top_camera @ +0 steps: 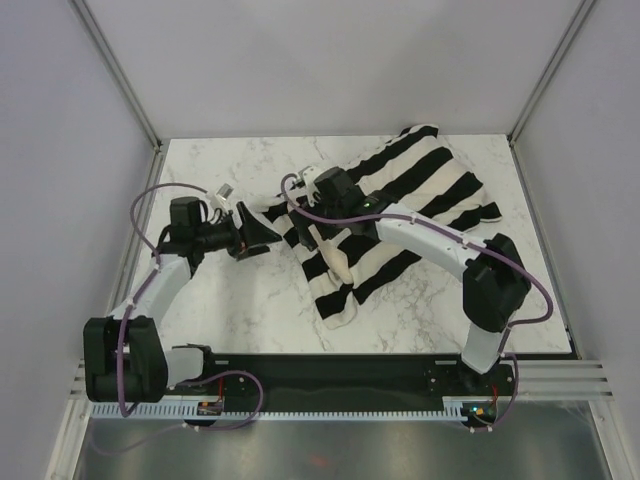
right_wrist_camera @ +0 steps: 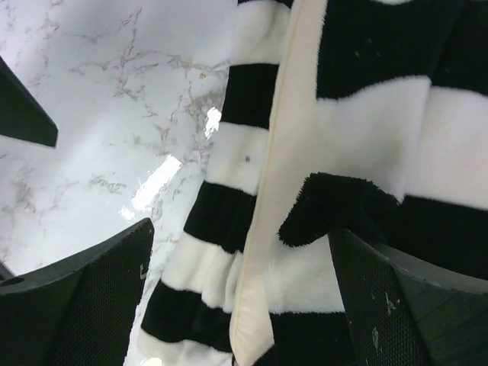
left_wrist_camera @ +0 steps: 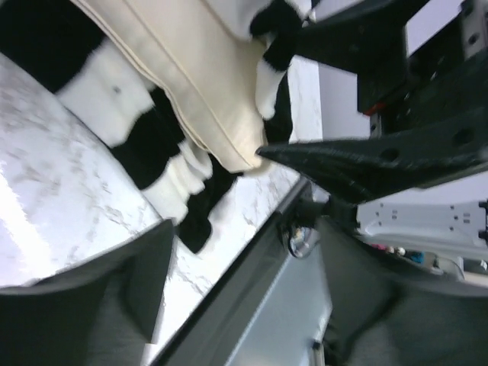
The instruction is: Put the pillow into the pillowcase
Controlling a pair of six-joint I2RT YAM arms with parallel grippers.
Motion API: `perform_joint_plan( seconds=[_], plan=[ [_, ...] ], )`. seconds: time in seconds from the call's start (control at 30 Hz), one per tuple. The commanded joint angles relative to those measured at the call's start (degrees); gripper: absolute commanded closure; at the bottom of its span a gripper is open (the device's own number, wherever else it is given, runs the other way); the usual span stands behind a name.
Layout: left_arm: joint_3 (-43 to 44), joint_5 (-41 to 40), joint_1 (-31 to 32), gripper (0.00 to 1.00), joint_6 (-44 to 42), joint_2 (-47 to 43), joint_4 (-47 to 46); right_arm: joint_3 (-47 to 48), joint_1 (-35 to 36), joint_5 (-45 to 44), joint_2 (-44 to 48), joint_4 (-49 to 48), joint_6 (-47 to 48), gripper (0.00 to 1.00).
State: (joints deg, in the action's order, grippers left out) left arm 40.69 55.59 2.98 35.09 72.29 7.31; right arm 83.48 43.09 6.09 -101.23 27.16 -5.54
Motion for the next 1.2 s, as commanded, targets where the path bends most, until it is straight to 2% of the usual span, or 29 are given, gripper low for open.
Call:
perform_joint_plan(
  seconds=[0.0, 0.03, 0.1, 0.23, 0.3, 0.33, 0.37, 0.4, 0.53, 0.57, 0.6, 0.77, 0.83, 0.93, 0.97, 1.03, 1.17],
  plan=[
    [2.6, -3.0, -5.9, 0.08, -3.4, -5.0, 1.7, 4.1, 3.1, -11.4, -5.5, 2.3, 3.7, 0.02],
    [3.1, -4.3, -7.1, 0.01, -3.8, -5.6, 1.8, 5.5, 4.2, -13.1, -6.9, 2.9, 4.2, 0.02],
    [5.3, -7.6, -10.0, 0.00, -5.0, -6.0, 4.1, 6.3, 5.2, -15.8, -11.0, 4.0, 6.5, 0.02],
    [8.6, -13.4, -11.3, 0.00, -8.2, -5.8, 9.4, 6.3, 4.8, -21.9, -17.2, 3.1, 7.6, 0.03],
    [8.2, -16.8, -11.2, 0.00, -7.8, -6.5, 9.8, 6.2, 4.2, -22.3, -19.2, 1.9, 6.7, 0.16],
    [7.8, -17.5, -11.2, 0.00, -8.1, -6.7, 9.8, 6.3, 3.4, -21.7, -19.7, 1.7, 6.6, 0.26],
    [7.5, -18.3, -11.2, 0.00, -8.3, -7.2, 9.9, 6.6, 2.9, -19.7, -20.2, 1.2, 6.4, 0.70],
    [6.7, -20.0, -11.1, 0.01, -8.5, -7.5, 9.8, 6.9, 2.3, -19.5, -20.3, 1.2, 6.2, 0.98],
    [5.6, -24.8, -7.4, 0.05, -10.4, -8.1, 9.0, 10.9, -0.5, -9.8, -17.0, 2.2, 5.7, 1.00],
    [5.5, -25.8, -6.2, 0.07, -10.9, -8.0, 8.3, 11.4, -0.9, -6.2, -14.0, 2.1, 5.5, 1.00],
    [5.6, -29.2, -3.5, 0.07, -11.3, -7.9, 8.3, 11.8, -1.6, 1.0, -12.3, 1.8, 5.5, 1.00],
    [5.0, -35.5, 7.1, 0.07, -8.4, -6.0, 6.0, 12.1, -7.2, 13.1, -3.7, -3.2, -3.9, 1.00],
    [5.0, -36.9, 9.0, 0.09, -6.4, -5.0, 5.3, 10.0, -10.8, 18.6, -1.4, -6.0, -8.6, 1.00],
    [4.8, -37.0, 12.0, 0.19, -2.7, -3.3, 3.2, 2.9, -14.3, 24.2, 2.4, -18.5, -17.3, 1.00],
    [4.9, -37.3, 12.8, 0.22, -2.0, -2.7, 2.5, 0.8, -14.6, 25.8, 3.3, -21.7, -22.8, 1.00],
    [6.1, -38.3, 14.9, 0.29, -0.3, -0.2, 0.6, -2.5, -15.1, 27.8, 4.3, -26.3, -27.5, 1.00],
    [9.0, -40.1, 18.5, 0.31, 0.8, 3.0, -1.4, -6.4, -14.8, 29.4, 3.8, -35.1, -39.3, 1.00]
  ],
)
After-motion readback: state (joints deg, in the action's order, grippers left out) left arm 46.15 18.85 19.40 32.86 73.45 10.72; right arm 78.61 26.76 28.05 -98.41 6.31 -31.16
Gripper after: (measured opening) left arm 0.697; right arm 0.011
